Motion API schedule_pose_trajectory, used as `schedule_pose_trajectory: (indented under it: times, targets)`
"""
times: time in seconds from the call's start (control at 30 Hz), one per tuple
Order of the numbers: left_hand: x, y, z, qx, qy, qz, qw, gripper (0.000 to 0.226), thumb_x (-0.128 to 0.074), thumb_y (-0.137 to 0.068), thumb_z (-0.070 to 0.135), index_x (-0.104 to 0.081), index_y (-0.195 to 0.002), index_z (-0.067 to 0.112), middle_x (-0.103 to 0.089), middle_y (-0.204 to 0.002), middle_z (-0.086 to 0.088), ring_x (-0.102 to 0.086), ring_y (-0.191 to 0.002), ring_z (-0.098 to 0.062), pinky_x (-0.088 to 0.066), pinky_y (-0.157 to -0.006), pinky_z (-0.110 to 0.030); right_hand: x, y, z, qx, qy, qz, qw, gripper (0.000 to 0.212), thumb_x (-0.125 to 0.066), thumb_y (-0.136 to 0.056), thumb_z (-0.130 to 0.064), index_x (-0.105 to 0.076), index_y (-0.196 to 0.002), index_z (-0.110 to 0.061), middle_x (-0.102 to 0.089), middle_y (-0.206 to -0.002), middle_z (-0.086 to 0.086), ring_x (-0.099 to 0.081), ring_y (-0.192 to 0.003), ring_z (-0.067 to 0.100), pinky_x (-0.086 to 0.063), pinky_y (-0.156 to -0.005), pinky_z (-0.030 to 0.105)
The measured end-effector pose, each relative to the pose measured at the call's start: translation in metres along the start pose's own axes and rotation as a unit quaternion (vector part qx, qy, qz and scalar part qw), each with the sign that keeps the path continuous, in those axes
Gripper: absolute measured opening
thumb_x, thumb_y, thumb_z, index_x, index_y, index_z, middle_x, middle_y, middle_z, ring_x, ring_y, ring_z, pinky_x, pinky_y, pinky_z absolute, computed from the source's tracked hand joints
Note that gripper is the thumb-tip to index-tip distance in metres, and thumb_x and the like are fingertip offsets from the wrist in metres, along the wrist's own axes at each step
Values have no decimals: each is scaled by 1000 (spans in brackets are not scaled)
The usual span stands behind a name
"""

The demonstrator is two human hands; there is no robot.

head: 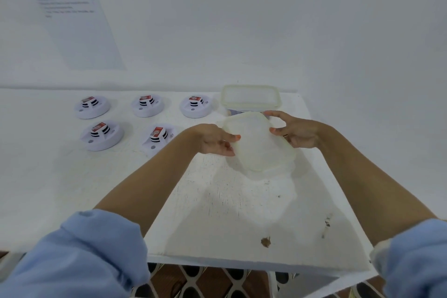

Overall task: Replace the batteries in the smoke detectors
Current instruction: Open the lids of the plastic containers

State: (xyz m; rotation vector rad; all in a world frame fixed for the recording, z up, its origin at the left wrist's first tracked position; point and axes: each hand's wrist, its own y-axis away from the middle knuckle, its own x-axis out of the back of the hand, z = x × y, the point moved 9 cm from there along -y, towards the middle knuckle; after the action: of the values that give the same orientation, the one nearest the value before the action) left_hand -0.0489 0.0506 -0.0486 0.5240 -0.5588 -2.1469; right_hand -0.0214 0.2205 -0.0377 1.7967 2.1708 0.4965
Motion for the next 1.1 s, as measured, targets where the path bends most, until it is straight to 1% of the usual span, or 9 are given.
schedule_pose_trajectory:
  times: [0.13, 0.3, 0.43, 0.57, 0.73, 0.83, 0.9, 1.03, 1.1]
  targets:
    - [-6, 0, -6, 8, 25, -25, 999, 18, -52, -91, 3, -53, -109, 2, -61, -104, -10, -59, -93, -19, -54, -81, -35, -2, -3, 2, 21, -51, -9, 998, 55, -57, -87, -9, -41, -133, -35, -58, -117, 3, -59, -101, 25, -54, -82, 39]
    - [-7, -1, -4, -14, 11, -23, 1000, 23, -52, -91, 3, -52, -114, 1, -61, -105, -10, -59, -95, -20, -44, -92, -39, 4, 2, -8, 37, -29, 40, 998, 50, -59, -87, -4, -46, -127, -32, -64, -105, 5, -66, -84, 20, -59, -68, 31]
    - [-10, 1, -3, -25, 21, -29, 999, 13, -53, -91, 2, -57, -103, 4, -63, -100, -8, -60, -93, -20, -52, -84, -35, 3, 4, -8, 41, -34, 50, 997, 51, -59, -87, -4, -45, -127, -31, -65, -103, 6, -65, -84, 21, -59, -64, 28]
    - [-3, -4, -6, -40, 7, -6, 999, 27, -60, -87, 8, -55, -113, 4, -59, -111, -11, -55, -99, -22, -56, -74, -29, 2, 7, -11, 50, -30, 60, 996, 51, -59, -86, -2, -46, -127, -29, -63, -99, 7, -64, -84, 22, -59, -70, 30]
    - [0, -3, -3, -64, 3, 29, 998, 29, -62, -85, 5, -56, -113, -1, -60, -114, -11, -59, -98, -22, -51, -86, -34, 6, 9, -17, 72, 20, 98, 992, 52, -64, -83, -4, -49, -126, -27, -62, -92, 5, -64, -83, 20, -56, -80, 35]
    - [7, 2, 5, -97, -48, 87, 990, 31, -65, -83, 4, -55, -110, -9, -60, -115, -14, -59, -97, -23, -53, -75, -32, 7, 12, -20, 78, 55, 120, 988, 51, -66, -82, -7, -49, -126, -26, -61, -87, 4, -63, -82, 20, -53, -85, 38]
    - [7, 8, 5, -74, -98, 88, 989, 33, -70, -81, 11, -54, -106, -2, -62, -108, -12, -61, -92, -23, -55, -68, -33, 6, 16, -24, 88, 89, 139, 982, 52, -68, -81, -11, -48, -127, -24, -60, -86, 6, -61, -83, 23, -52, -79, 33]
    - [17, 3, 15, -78, -82, 99, 989, 82, -76, -74, 12, -25, -138, 17, -49, -130, -7, -49, -120, -28, -42, -100, -44, 10, 34, -33, 82, 175, 209, 959, 62, -69, -82, -26, -36, -135, -28, -57, -91, 4, -58, -76, 19, -48, -61, 27]
    - [19, -2, 24, -110, -38, 92, 989, 83, -72, -78, 13, -21, -144, 23, -44, -138, -7, -41, -127, -27, -31, -111, -45, 8, 46, -24, 9, 208, 168, 963, 76, -69, -80, -33, -23, -141, -34, -56, -107, 6, -61, -78, 20, -51, -62, 30]
